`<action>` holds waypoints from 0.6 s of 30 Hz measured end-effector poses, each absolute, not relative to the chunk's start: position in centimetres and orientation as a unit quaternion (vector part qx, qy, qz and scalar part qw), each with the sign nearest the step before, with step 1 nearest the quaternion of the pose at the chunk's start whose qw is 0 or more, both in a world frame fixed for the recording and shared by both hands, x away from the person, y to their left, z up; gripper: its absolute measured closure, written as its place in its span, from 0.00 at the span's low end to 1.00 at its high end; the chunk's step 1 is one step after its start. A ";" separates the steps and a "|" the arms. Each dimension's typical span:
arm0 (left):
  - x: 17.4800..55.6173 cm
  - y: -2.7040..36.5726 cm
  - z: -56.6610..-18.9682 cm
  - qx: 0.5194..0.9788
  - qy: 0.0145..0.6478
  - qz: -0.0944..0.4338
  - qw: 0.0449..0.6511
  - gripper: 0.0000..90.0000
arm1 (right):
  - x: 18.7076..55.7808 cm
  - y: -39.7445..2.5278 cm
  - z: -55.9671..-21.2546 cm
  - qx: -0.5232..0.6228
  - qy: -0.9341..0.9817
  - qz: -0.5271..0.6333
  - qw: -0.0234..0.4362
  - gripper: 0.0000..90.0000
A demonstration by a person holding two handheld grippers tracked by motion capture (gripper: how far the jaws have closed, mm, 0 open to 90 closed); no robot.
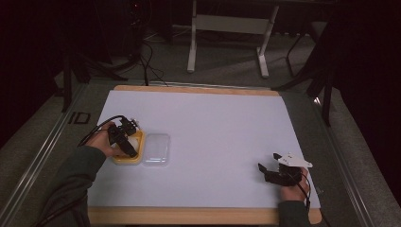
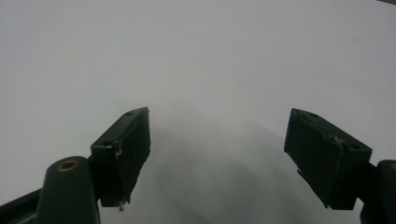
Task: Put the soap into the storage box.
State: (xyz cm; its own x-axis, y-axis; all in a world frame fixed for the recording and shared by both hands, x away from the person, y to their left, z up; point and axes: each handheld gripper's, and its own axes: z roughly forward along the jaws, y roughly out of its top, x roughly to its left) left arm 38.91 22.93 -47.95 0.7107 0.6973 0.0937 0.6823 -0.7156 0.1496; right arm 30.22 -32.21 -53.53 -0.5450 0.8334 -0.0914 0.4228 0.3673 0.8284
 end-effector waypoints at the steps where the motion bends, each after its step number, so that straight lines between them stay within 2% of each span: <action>1: 38.8 22.9 -47.8 0.924 0.373 0.072 0.054 0.12 | 30.2 -32.2 -53.5 0.400 0.785 0.395 0.260 0.25; 18: 38.1 21.5 -44.9 0.931 0.340 0.087 0.105 0.19 | 30.2 -32.2 -53.5 0.400 0.785 0.395 0.260 0.25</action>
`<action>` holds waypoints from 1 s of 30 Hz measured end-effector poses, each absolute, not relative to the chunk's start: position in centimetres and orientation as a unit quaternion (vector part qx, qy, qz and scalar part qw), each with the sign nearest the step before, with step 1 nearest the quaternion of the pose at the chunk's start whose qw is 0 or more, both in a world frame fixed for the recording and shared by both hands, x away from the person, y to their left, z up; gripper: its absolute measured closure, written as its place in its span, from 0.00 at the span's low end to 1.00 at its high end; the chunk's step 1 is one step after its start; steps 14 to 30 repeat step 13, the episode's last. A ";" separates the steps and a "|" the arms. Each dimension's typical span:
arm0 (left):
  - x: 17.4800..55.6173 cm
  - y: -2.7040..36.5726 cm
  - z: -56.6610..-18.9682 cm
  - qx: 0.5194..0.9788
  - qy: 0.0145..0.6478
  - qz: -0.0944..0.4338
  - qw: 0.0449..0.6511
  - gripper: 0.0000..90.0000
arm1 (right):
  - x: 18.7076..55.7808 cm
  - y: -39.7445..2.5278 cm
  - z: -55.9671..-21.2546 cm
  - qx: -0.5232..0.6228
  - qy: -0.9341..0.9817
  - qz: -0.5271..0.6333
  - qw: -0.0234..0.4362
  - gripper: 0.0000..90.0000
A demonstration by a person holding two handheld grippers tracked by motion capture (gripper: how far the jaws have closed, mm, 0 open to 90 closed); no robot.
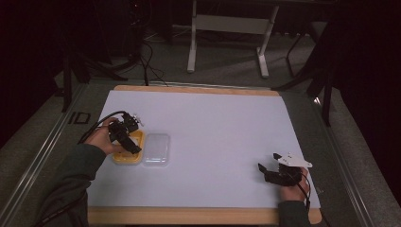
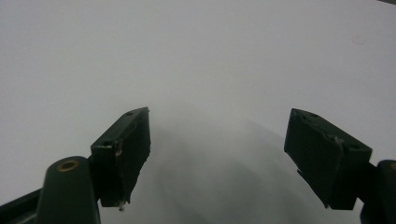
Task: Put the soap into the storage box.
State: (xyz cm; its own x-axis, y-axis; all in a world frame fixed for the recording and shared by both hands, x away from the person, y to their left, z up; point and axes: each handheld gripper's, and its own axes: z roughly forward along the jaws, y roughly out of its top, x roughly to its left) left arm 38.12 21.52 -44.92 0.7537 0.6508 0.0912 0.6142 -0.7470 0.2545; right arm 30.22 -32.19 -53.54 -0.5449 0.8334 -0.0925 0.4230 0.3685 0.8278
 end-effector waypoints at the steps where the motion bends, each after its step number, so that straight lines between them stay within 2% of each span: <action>1: 38.1 21.3 -44.8 0.931 0.339 0.086 0.107 0.20 | 30.2 -32.2 -53.5 0.400 0.785 0.395 0.260 0.25; 10: 37.7 19.7 -44.7 0.933 0.324 0.092 0.128 0.33 | 30.2 -32.2 -53.5 0.400 0.785 0.396 0.260 0.25; 13: 37.2 18.9 -44.8 0.930 0.326 0.096 0.143 0.34 | 30.3 -32.2 -53.5 0.402 0.785 0.394 0.258 0.25; 30: 37.2 18.9 -44.8 0.930 0.326 0.096 0.143 0.34 | 30.3 -32.2 -53.5 0.402 0.785 0.394 0.258 0.25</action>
